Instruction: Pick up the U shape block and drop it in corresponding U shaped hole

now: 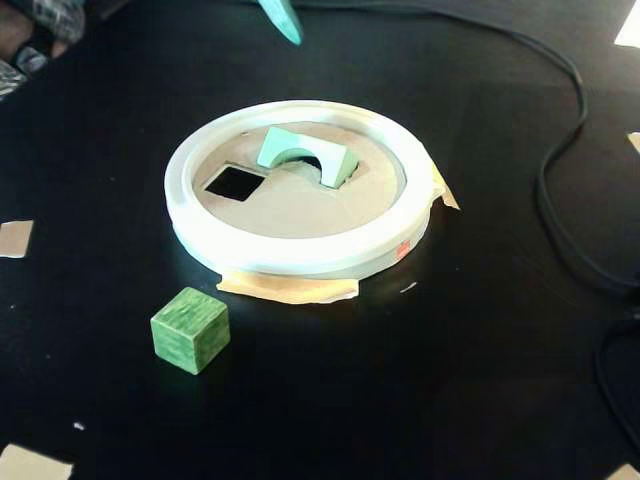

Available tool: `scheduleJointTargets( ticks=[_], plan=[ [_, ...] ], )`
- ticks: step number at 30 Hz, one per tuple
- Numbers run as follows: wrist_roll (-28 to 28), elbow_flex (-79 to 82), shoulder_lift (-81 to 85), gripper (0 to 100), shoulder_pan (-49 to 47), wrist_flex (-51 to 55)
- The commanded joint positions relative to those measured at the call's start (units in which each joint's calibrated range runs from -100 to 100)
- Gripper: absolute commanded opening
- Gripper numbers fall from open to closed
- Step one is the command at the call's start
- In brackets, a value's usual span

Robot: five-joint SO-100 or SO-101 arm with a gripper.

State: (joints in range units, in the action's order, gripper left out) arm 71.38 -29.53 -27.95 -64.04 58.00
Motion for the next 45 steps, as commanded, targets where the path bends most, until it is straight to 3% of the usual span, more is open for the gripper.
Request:
scheduleJointTargets(
  ticks=[1,17,36,45],
  plan=[
    [0.5,-4.5,-1.4,100,1.1,-3.7],
    [-3.6,-4.5,-12.5,100,10.4,-3.7],
    [-3.5,-4.3,-16.4,100,7.4,-3.5],
    [-3.6,-8.5,-9.1,100,5.2,-3.5]
  ],
)
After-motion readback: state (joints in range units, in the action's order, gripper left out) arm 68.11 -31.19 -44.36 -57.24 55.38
